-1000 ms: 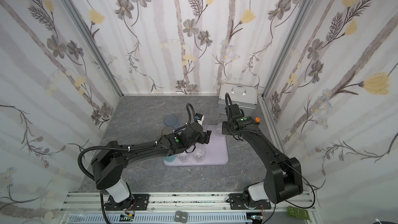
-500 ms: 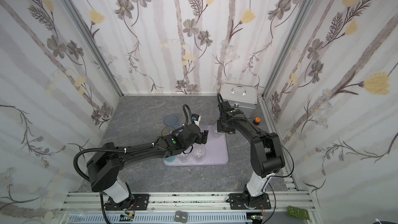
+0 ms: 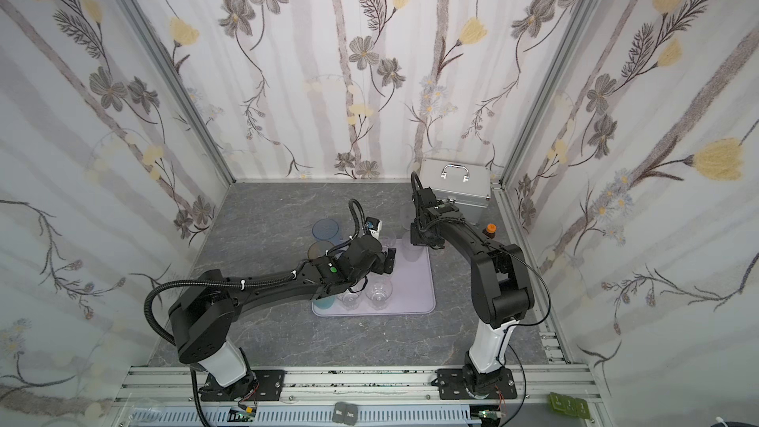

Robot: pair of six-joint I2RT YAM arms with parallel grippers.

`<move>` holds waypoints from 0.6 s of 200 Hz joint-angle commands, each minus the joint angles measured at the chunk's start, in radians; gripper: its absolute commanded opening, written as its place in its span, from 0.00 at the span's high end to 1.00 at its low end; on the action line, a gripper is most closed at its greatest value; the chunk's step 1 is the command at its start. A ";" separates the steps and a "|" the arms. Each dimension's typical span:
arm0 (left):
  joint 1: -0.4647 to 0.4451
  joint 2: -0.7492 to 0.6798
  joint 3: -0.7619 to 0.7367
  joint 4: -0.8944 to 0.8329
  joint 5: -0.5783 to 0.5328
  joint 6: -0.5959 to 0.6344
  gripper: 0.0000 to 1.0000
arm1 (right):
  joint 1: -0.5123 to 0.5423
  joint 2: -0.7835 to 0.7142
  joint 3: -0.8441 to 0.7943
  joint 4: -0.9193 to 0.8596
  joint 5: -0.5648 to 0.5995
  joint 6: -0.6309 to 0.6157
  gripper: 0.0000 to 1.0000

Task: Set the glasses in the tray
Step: 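Lower the frosted glass onto the tray's far corner and open the right gripper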

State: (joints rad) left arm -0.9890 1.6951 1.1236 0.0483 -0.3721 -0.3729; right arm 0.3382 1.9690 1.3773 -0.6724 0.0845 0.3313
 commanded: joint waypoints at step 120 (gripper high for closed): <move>0.051 -0.076 0.009 0.019 -0.032 0.035 0.06 | 0.001 -0.115 0.032 0.030 -0.045 0.024 0.64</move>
State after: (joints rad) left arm -0.9508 1.6444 1.1236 0.0483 -0.3733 -0.3614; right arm 0.3454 1.9068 1.4063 -0.6624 0.0334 0.3477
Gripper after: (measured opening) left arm 0.942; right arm 0.349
